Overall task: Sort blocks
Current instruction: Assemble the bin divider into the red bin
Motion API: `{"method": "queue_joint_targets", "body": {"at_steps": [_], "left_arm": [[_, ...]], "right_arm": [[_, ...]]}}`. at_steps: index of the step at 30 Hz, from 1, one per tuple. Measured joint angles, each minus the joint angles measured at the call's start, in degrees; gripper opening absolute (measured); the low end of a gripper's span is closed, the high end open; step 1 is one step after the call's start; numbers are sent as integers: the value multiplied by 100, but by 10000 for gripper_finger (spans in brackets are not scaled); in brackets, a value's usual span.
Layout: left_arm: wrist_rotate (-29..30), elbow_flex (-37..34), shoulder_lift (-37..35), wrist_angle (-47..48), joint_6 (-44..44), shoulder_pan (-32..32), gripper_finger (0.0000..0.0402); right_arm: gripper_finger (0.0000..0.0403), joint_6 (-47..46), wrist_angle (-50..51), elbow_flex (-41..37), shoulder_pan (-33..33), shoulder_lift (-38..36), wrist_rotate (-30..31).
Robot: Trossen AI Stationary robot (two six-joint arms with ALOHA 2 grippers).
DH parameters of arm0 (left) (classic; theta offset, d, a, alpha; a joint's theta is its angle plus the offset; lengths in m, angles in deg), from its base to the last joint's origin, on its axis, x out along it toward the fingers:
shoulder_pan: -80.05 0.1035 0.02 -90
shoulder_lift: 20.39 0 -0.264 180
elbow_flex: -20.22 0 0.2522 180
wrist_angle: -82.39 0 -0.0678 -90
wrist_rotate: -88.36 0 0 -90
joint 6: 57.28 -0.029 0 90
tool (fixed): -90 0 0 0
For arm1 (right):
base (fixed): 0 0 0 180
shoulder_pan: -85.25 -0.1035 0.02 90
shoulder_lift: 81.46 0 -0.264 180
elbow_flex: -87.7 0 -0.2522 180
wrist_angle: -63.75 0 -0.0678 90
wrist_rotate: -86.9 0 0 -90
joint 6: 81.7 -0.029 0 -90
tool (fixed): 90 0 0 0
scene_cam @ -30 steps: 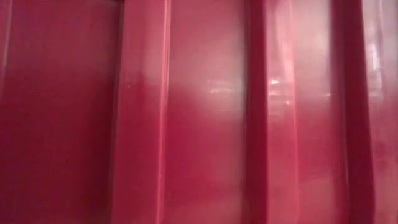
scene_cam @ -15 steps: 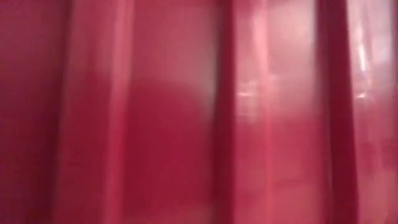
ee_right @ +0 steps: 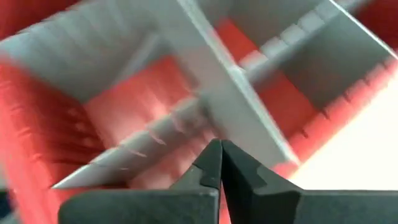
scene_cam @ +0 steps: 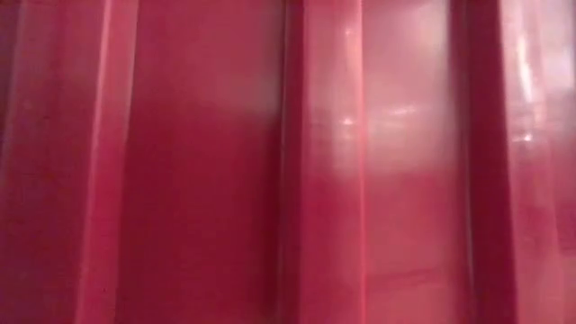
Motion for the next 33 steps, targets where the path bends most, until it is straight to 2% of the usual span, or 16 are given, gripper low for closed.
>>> {"method": "queue_joint_targets", "body": {"at_steps": [3, 5, 10, 13, 16, 22, 27, 33], "left_arm": [[-59, 0, 84, -2, 127, -215, 177], [-41, -5, 138, -5, 138, -332, 177], [65, -155, 221, 142, 168, -406, 177], [64, -170, 229, 238, 390, -402, 177], [-198, -170, 177, 249, 427, -404, 177], [-763, -170, -29, 476, 851, -411, 177], [-1424, -168, -182, 778, 794, -406, 177], [-1528, -166, -326, 994, 981, -355, 177]], "right_arm": [[0, -1084, 471, -131, 30, -18, -321], [0, -1394, 517, -219, -37, 38, -467], [0, -1882, -153, -723, -207, 99, -565], [0, -2524, -216, -1143, -160, 103, -503], [0, -2723, -494, -1351, -88, 108, -461], [0, -2262, -959, -1295, -23, 106, -458], [0, -1564, -1050, -1055, -22, 101, -389], [0, 354, -900, 37, -24, 89, -359]]}}
